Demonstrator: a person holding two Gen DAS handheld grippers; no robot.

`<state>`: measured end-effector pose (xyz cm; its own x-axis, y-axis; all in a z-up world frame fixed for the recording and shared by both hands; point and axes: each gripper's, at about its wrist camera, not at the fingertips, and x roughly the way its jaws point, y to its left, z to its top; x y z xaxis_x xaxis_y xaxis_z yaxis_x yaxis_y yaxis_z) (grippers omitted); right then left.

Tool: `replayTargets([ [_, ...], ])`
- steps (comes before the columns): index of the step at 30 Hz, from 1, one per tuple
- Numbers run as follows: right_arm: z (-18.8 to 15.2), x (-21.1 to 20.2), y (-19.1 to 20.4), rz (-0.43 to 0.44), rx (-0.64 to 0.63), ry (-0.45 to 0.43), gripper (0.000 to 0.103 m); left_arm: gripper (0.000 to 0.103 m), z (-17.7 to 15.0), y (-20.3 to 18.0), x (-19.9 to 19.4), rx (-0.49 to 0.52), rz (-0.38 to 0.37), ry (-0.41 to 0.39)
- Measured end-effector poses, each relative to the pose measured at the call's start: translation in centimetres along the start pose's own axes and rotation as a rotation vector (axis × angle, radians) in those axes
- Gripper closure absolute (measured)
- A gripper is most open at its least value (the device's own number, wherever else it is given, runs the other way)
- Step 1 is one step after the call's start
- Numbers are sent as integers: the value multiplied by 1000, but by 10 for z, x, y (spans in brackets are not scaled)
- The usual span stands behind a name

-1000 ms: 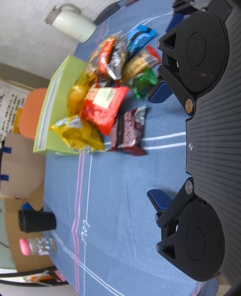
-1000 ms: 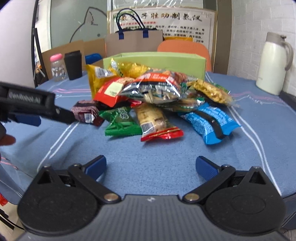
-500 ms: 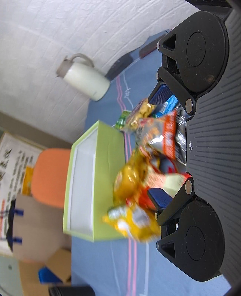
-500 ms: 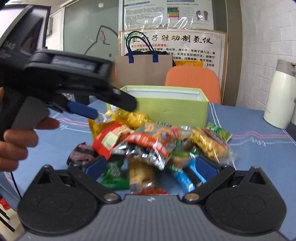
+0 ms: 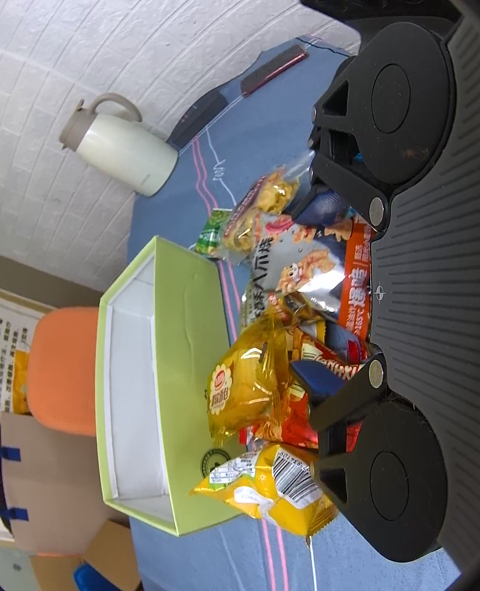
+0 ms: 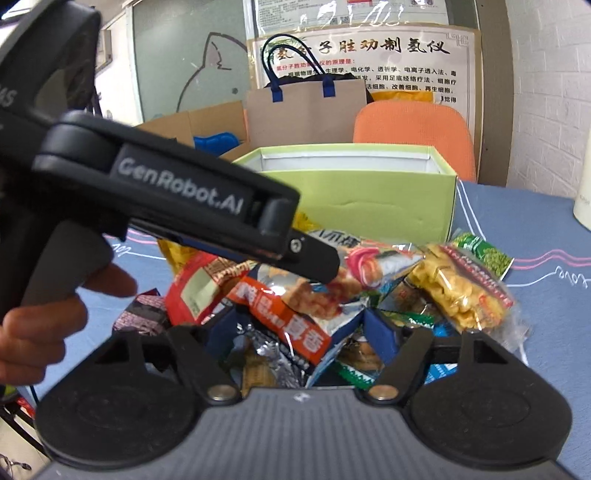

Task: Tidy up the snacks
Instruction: 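Grasp the silver-orange bag with the left gripper and drop it into the green box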

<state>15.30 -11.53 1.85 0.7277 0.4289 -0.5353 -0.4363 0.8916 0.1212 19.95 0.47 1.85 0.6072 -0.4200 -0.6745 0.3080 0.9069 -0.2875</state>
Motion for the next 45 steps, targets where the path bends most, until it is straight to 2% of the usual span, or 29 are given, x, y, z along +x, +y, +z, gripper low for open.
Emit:
replayTargets([
  [1,1,-1,0,3,9,-1,32,73,-1,1,1,-10,-41,17],
  [2,1,-3,1,1,12,-6,33,74,-1,0,1,-34,-77,25],
  [7,10,-25,6,-35,-12,-65,35,76,5,-15,-19,4,-110,-31],
  [12,56,-25,1,-71,-98,-147,35,74,50,-26,-32,24,-123,-116],
  [14,82,-13,-6,-83,-150,-177,35,72,80,-25,-31,37,-114,-157],
  [17,123,18,-25,-75,-189,-176,35,71,127,-18,-16,34,-90,-183],
  [20,152,60,-44,-45,-196,-120,35,71,162,-3,16,4,-54,-165],
  [23,162,100,-62,-12,-187,-47,35,70,178,14,56,-27,-25,-121],
  [25,161,121,-74,14,-163,-10,36,71,174,31,78,-60,-19,-83],
  [27,158,129,-80,-5,-164,-9,38,64,172,44,90,-85,-1,-71],
  [29,156,118,-86,-20,-153,-44,36,55,170,53,87,-105,4,-94],
  [31,149,97,-90,-21,-130,-85,26,48,166,59,72,-124,0,-133],
  [33,140,77,-94,-37,-123,-114,22,45,161,61,54,-130,-1,-162],
  [35,125,56,-89,-27,-110,-126,21,40,153,58,33,-131,-8,-187],
  [38,101,36,-81,6,-79,-121,11,37,133,57,7,-137,-11,-211],
  [43,71,31,-44,86,-76,-75,10,36,88,58,-19,-129,22,-167],
  [45,62,35,-28,125,-66,-54,10,37,76,60,-21,-123,13,-135],
])
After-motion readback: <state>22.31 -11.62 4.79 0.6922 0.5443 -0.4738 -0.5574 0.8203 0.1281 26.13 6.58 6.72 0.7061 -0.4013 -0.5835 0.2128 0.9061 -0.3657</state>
